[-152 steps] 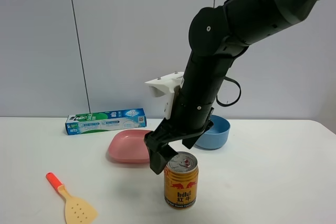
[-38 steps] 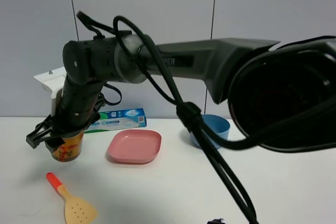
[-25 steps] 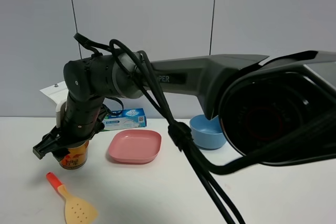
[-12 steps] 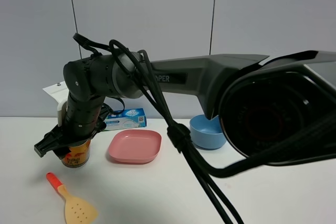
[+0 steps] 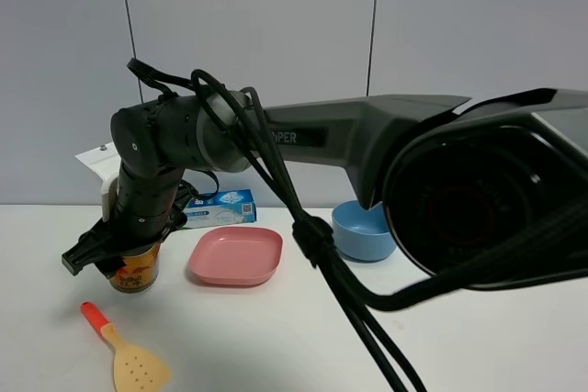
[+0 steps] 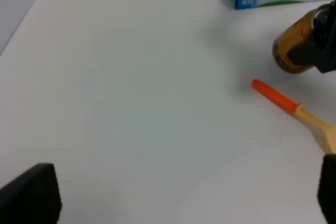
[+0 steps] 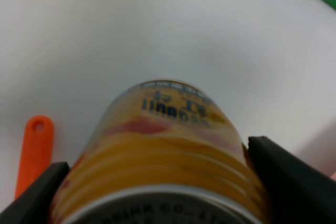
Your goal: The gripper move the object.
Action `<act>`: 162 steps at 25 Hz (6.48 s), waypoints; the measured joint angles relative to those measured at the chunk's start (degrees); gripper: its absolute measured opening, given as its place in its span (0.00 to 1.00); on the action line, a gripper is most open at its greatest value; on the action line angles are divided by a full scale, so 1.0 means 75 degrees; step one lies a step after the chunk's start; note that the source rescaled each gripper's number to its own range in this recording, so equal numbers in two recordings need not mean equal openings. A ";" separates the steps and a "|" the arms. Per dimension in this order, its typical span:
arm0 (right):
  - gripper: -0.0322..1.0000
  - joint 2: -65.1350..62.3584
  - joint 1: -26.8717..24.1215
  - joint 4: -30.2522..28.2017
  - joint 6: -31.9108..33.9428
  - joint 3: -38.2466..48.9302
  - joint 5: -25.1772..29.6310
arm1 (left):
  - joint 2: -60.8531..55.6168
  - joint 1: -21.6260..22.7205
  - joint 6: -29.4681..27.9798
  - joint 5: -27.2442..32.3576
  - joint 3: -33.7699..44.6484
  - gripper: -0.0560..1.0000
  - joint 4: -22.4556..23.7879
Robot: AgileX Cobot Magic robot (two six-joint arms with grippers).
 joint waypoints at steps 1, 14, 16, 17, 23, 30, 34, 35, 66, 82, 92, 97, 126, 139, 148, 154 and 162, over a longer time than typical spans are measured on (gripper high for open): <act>0.08 0.0000 0.0000 -0.0018 0.0000 0.0000 -0.0008 | 0.0000 0.0000 0.0000 0.0000 0.0000 1.00 0.0000; 0.24 -0.0045 0.0000 -0.0078 0.0000 -0.0036 -0.0515 | 0.0000 0.0000 0.0000 0.0000 0.0000 1.00 0.0000; 0.24 -0.0141 0.0000 -0.0078 0.0000 -0.0036 -0.0577 | 0.0000 0.0000 0.0000 0.0000 0.0000 1.00 0.0000; 0.24 -0.0217 0.0000 -0.0078 0.0000 -0.0036 -0.0577 | 0.0000 0.0000 0.0000 0.0000 0.0000 1.00 0.0000; 0.24 -0.1536 0.0000 0.0049 0.0202 -0.0036 -0.0233 | 0.0000 0.0000 0.0000 0.0000 0.0000 1.00 0.0000; 0.24 -0.3177 0.0000 0.0258 0.0233 -0.0036 0.1056 | 0.0000 0.0000 0.0000 0.0000 0.0000 1.00 0.0000; 0.24 -0.3938 0.0000 0.0265 0.0253 -0.0036 0.1884 | 0.0000 0.0000 0.0000 0.0000 0.0000 1.00 0.0000; 0.24 -0.4086 0.0000 0.0265 0.0258 -0.0036 0.2086 | 0.0000 0.0000 0.0000 0.0000 0.0000 1.00 0.0000; 0.24 -0.7235 0.0007 -0.2432 0.0737 -0.0046 0.3648 | 0.0000 0.0000 0.0000 0.0000 0.0000 1.00 0.0008; 0.24 -0.9399 -0.0809 -0.4023 0.1180 -0.0042 0.3682 | 0.0000 0.0000 0.0000 0.0000 0.0000 1.00 0.0008; 0.24 -1.0759 -0.2668 -0.4155 0.1139 -0.0049 0.3689 | 0.0000 0.0000 -0.0007 0.0000 0.0000 1.00 0.0008; 0.24 -1.1369 -0.4198 -0.3204 0.1047 -0.0049 0.3696 | 0.0000 0.0000 -0.0007 0.0000 0.0000 1.00 0.0008; 0.24 -1.5684 -0.9140 0.1287 -0.0082 0.8822 0.3737 | 0.0000 0.0000 0.0001 0.0000 0.0000 1.00 0.0008; 0.24 -1.8522 -0.8024 0.1329 -0.0554 1.1824 0.3444 | 0.0000 0.0000 0.0001 0.0000 0.0000 1.00 0.0008; 0.24 -1.8881 -0.7286 0.1338 -0.0529 1.3213 0.3331 | 0.0000 0.0000 -0.0004 0.0000 0.0000 1.00 0.0008; 0.24 -1.8898 -0.7250 0.1351 -0.0462 1.4027 0.3129 | 0.0000 0.0000 -0.0004 0.0000 0.0000 1.00 0.0001; 0.24 -1.9646 -0.7250 0.1368 -0.0250 1.4034 0.2985 | 0.0000 0.0000 0.0003 0.0000 0.0000 1.00 0.0001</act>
